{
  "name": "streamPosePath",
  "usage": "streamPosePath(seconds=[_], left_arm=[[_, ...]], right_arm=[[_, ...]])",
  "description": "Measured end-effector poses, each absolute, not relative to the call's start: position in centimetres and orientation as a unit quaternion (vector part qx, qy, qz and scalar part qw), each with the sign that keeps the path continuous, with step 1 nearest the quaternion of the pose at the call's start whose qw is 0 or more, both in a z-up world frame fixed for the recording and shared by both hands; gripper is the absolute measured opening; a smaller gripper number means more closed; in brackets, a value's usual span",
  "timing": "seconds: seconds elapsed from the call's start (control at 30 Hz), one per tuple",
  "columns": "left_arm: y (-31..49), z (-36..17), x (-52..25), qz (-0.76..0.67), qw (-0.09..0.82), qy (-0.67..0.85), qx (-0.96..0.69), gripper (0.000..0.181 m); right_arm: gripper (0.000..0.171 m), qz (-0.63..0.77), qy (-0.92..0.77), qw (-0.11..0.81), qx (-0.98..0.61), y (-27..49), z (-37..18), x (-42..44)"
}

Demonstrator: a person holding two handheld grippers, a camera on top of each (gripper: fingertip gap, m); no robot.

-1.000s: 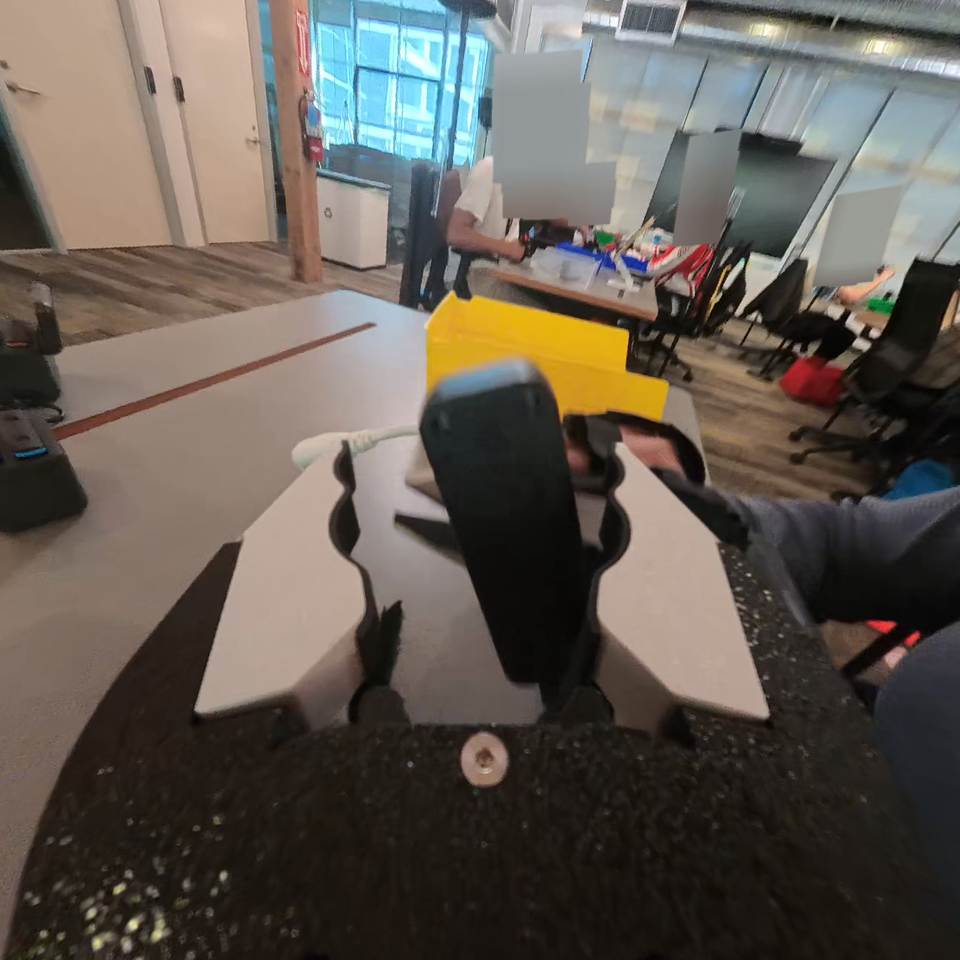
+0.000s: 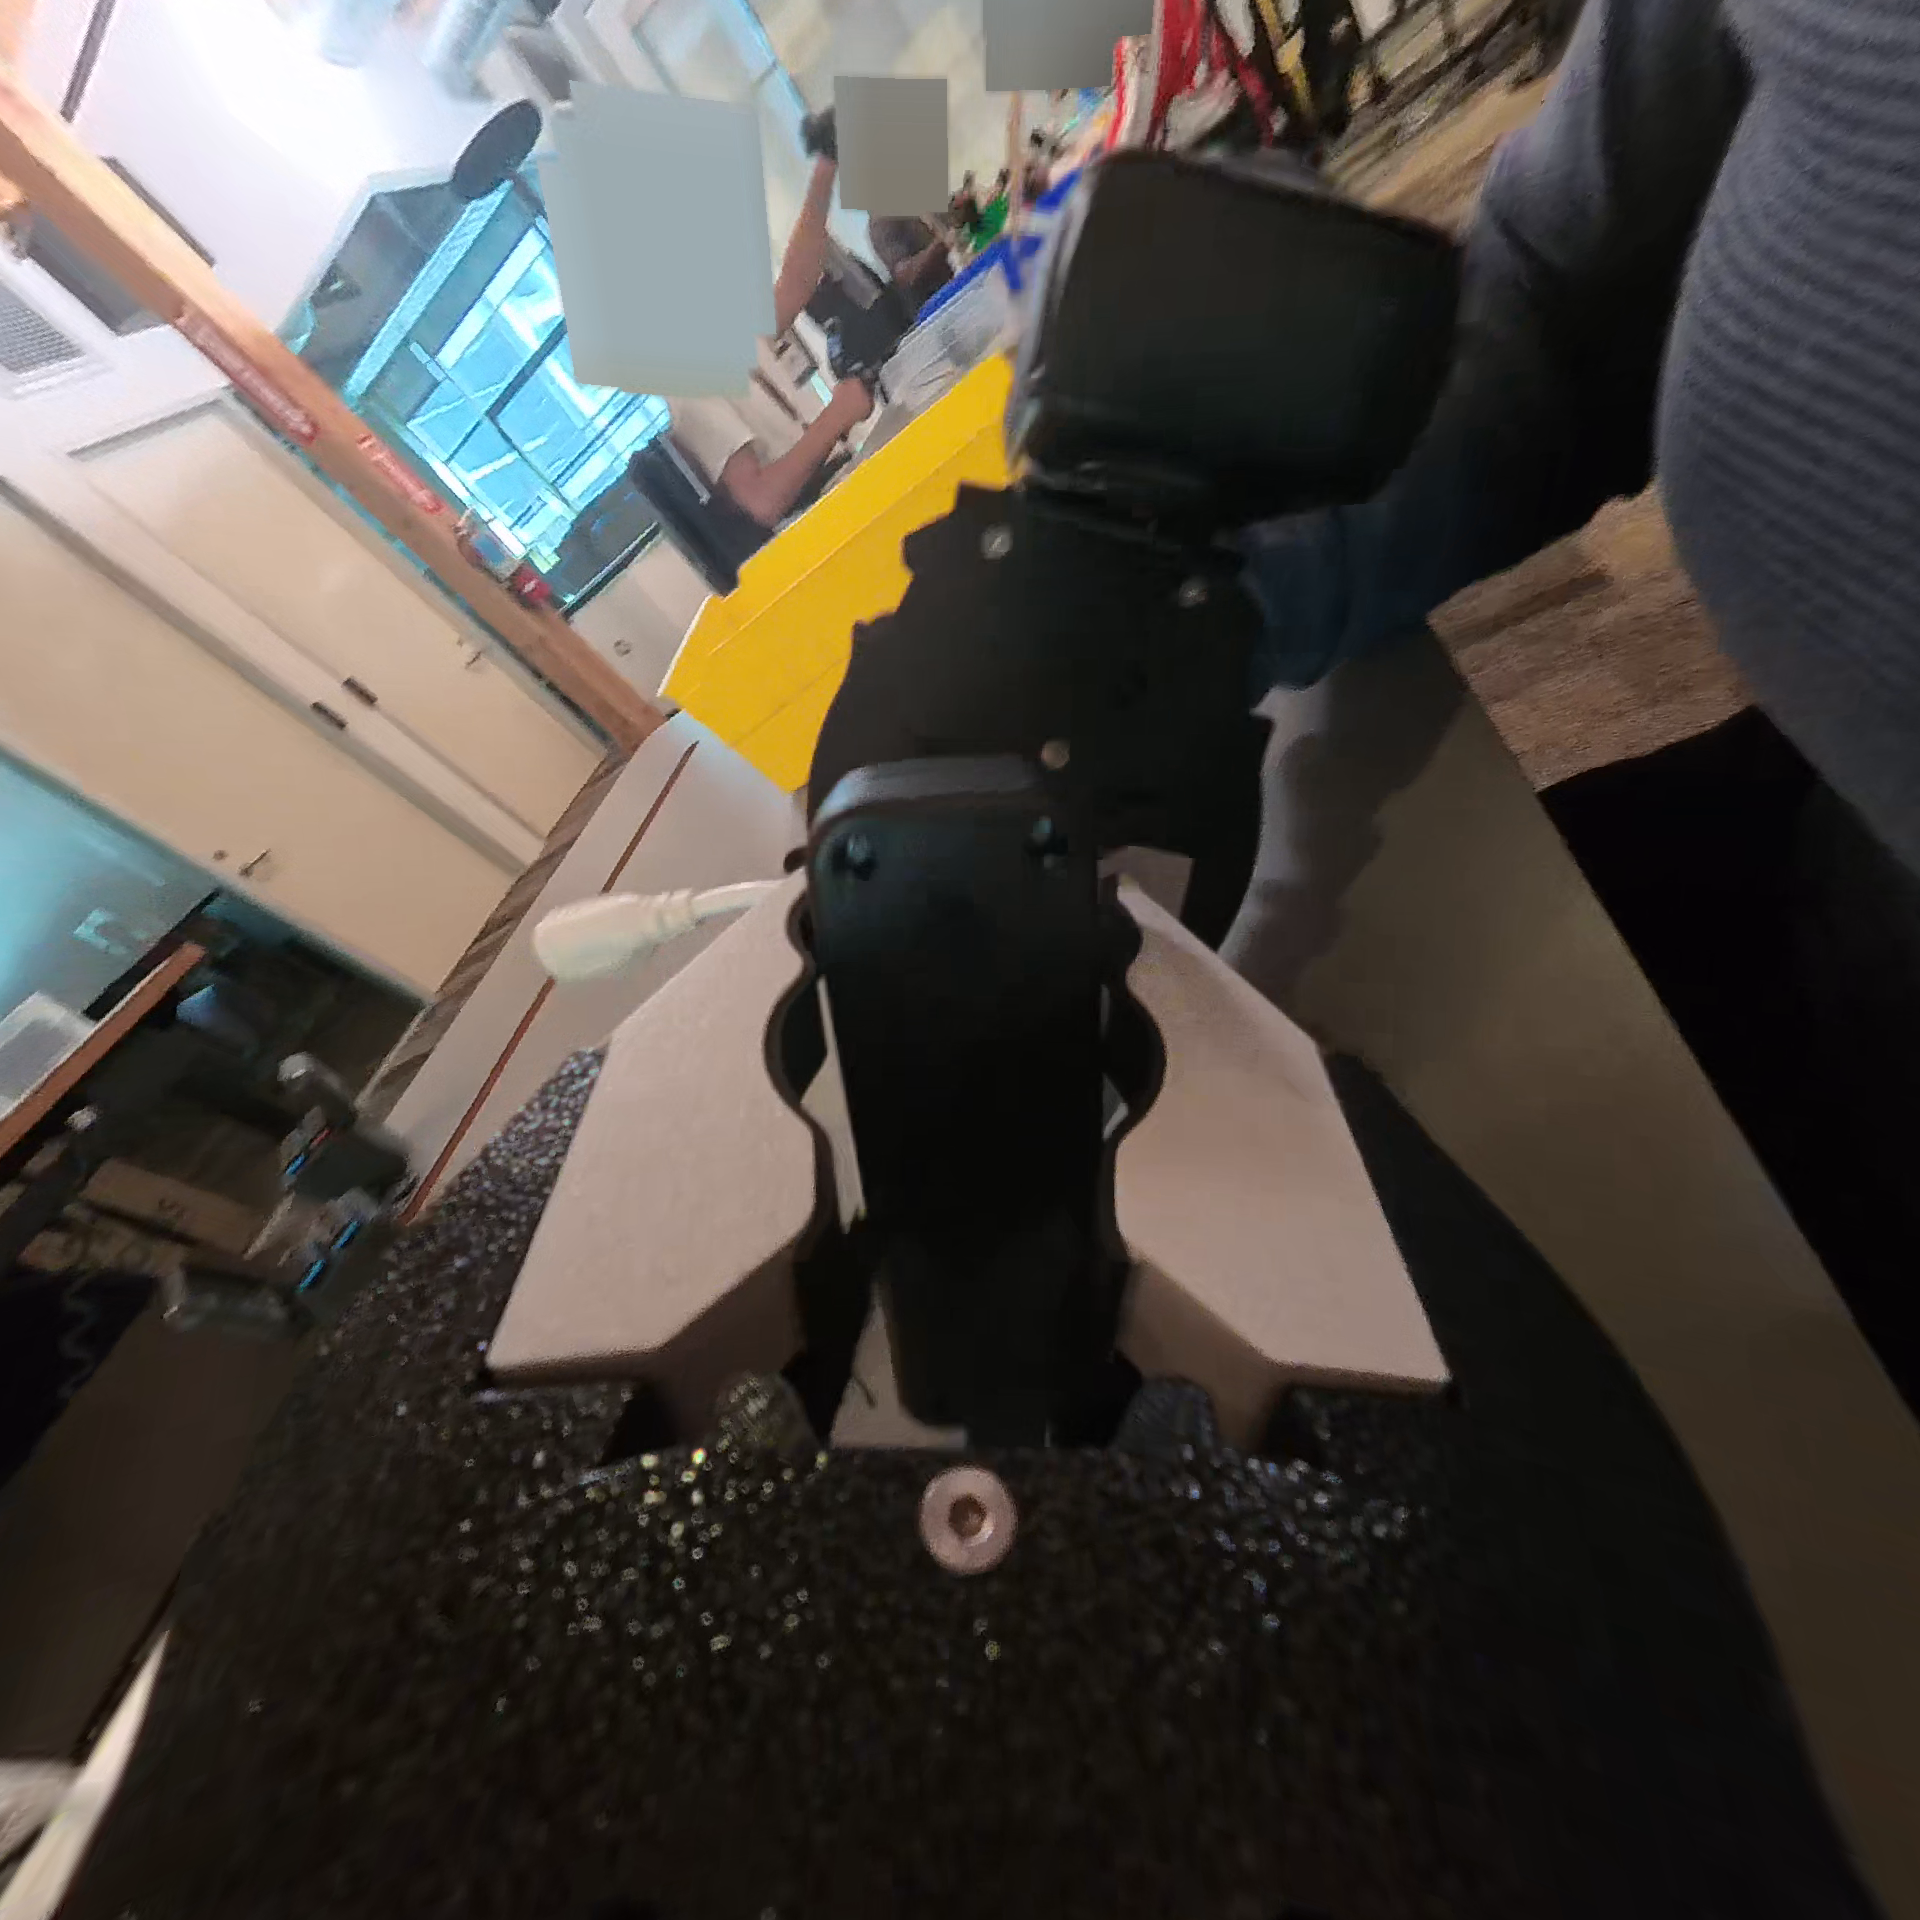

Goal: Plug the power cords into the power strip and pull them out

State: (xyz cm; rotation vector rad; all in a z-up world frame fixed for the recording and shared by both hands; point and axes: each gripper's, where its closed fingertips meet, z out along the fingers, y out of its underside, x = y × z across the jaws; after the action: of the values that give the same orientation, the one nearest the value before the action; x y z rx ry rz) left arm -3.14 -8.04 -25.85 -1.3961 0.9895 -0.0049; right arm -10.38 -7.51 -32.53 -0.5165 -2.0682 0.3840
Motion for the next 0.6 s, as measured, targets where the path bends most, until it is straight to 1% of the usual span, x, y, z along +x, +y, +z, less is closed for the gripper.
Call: streamPosePath(seconds=[0.03,0.1,0.13,0.17,0.2,0.23,0.3,0.37,0.47,0.6], left_arm=[[-7.8,-26.4,-3.7,0.022,0.647,0.434,-0.626,0.059],[-7.1,-28.1,-4.8,0.065,0.609,0.423,-0.668,0.087],[-6.7,-29.1,-5.4,0.085,0.585,0.416,-0.691,0.092],[-6.6,-29.8,-5.6,0.095,0.569,0.42,-0.701,0.093],[-6.8,-30.0,-5.3,0.095,0.567,0.432,-0.695,0.082],[-7.2,-30.5,-4.7,0.093,0.558,0.457,-0.686,0.067],[-7.0,-30.4,-4.6,0.118,0.563,0.463,-0.675,0.066],[-7.1,-29.6,-4.4,0.111,0.583,0.463,-0.658,0.052],[-7.2,-28.9,-3.8,0.07,0.599,0.47,-0.645,0.049],[-6.0,-29.1,-3.9,0.057,0.593,0.484,-0.642,0.049]], right_arm=[[0.019,0.127,-0.844,0.48,-0.205,-7.1,-32.7,-10.5],[0.02,0.089,-0.84,0.5,-0.191,-6.7,-32.9,-10.6],[0.02,0.081,-0.839,0.505,-0.184,-6.7,-32.9,-10.6],[0.02,0.072,-0.839,0.51,-0.175,-6.7,-32.9,-10.5],[0.021,0.059,-0.838,0.516,-0.168,-6.7,-33.0,-10.5],[0.021,0.052,-0.836,0.523,-0.16,-6.6,-32.9,-10.6],[0.019,0.051,-0.831,0.536,-0.138,-6.6,-32.7,-10.5],[0.018,0.064,-0.821,0.556,-0.11,-6.8,-32.3,-10.3],[0.019,0.135,-0.808,0.566,-0.092,-7.4,-31.6,-9.8],[0.019,0.169,-0.807,0.558,-0.092,-6.5,-31.9,-9.6]])
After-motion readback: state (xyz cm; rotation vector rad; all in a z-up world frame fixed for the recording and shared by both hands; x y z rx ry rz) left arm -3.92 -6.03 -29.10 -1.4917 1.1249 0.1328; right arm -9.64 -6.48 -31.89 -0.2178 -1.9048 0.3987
